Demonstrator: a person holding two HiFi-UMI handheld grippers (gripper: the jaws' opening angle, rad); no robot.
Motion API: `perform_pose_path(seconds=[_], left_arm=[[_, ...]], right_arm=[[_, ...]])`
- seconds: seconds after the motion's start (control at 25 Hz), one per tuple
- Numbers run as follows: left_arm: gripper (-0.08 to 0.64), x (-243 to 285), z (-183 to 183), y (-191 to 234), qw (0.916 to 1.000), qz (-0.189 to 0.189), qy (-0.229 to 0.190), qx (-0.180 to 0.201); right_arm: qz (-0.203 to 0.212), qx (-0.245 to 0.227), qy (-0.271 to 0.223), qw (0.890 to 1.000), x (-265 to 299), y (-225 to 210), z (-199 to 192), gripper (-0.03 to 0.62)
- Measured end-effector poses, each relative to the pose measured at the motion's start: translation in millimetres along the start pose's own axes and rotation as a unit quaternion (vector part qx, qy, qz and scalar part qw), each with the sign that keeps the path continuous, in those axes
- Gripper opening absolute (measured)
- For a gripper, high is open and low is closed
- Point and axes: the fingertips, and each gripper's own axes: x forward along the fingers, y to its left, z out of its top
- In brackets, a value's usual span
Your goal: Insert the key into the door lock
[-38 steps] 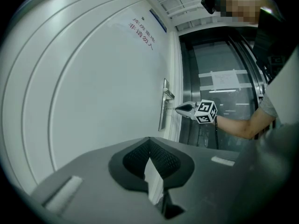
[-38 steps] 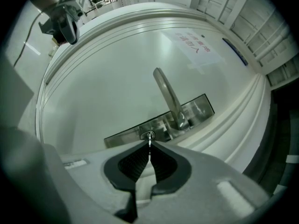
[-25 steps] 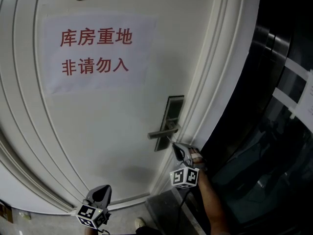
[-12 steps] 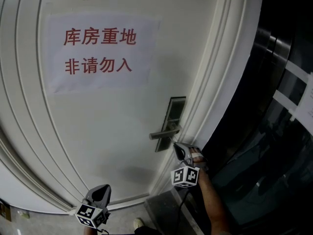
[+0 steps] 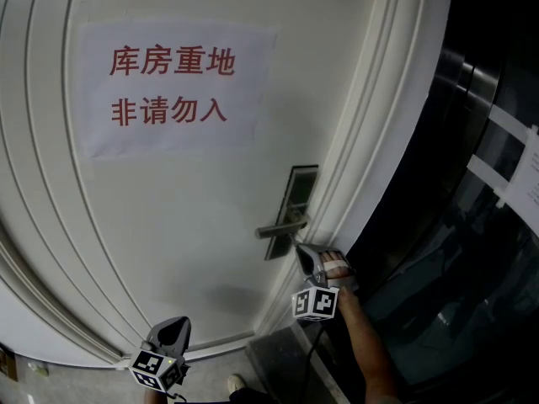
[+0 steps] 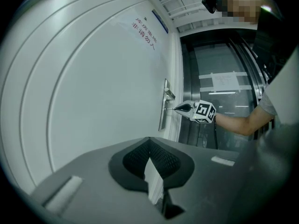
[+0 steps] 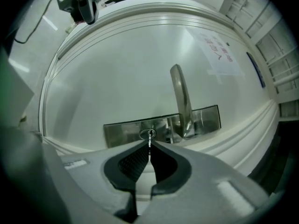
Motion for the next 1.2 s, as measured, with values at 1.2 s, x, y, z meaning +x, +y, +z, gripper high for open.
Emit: perform_pose_path(seconds=[1.2], left_arm=[[0.003,-8.6,0.5,12.5,0.9999,0.014,-0.005,-0.004]], right_arm=[[-0.003,-0.06,0.02,0.998,7.6,0.0,4.3,0.011]])
